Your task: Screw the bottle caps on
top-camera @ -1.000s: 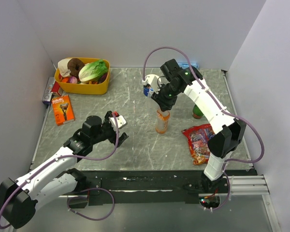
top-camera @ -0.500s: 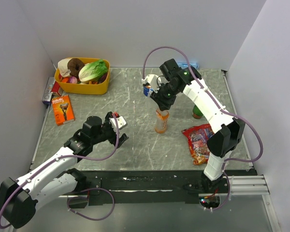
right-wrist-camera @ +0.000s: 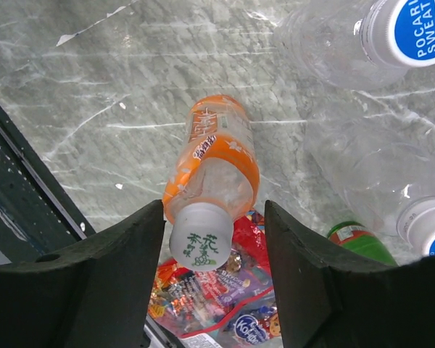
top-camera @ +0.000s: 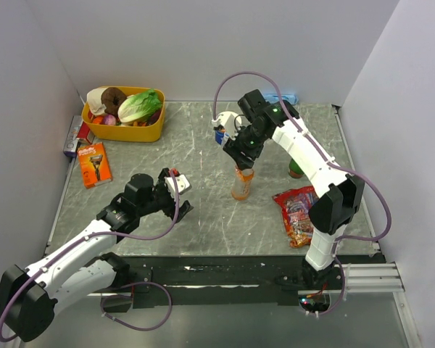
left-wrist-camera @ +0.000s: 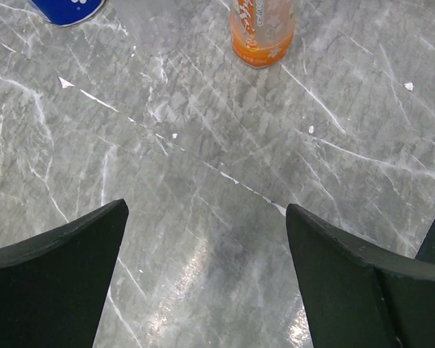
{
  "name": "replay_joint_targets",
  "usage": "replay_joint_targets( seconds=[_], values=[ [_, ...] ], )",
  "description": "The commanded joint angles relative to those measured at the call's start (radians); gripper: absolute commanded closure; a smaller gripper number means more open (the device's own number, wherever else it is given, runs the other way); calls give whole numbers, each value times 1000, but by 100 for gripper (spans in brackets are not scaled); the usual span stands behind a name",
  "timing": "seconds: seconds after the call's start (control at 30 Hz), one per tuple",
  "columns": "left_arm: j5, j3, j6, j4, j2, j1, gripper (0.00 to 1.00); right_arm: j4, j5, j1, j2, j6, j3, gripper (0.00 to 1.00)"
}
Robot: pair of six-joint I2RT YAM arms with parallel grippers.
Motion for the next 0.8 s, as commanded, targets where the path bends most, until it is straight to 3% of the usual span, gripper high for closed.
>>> replay_joint_targets(
  seconds=[0.0, 0.43, 0.5, 0.57, 0.73, 0.77],
  values=[
    [31, 7, -5, 5, -8, 7, 4, 13, 3, -3, 6, 8, 20, 34],
    [25, 13, -22, 28, -2, 9, 4, -42, -52, -1, -30, 4, 174, 20],
    [19, 11, -32, 37, 0, 10, 4, -39, -72, -3, -57, -1, 190, 13],
    [13, 13, -48, 53, 5, 10, 4, -5, -106, -1, -103, -4, 175, 1],
    [-42, 31, -126, 68, 15, 35, 4, 215, -40, -1, -264, 46, -32, 0],
    [-56, 36, -181, 106, 14, 42, 4, 321, 57, -3, -321, 94, -69, 0]
  ],
)
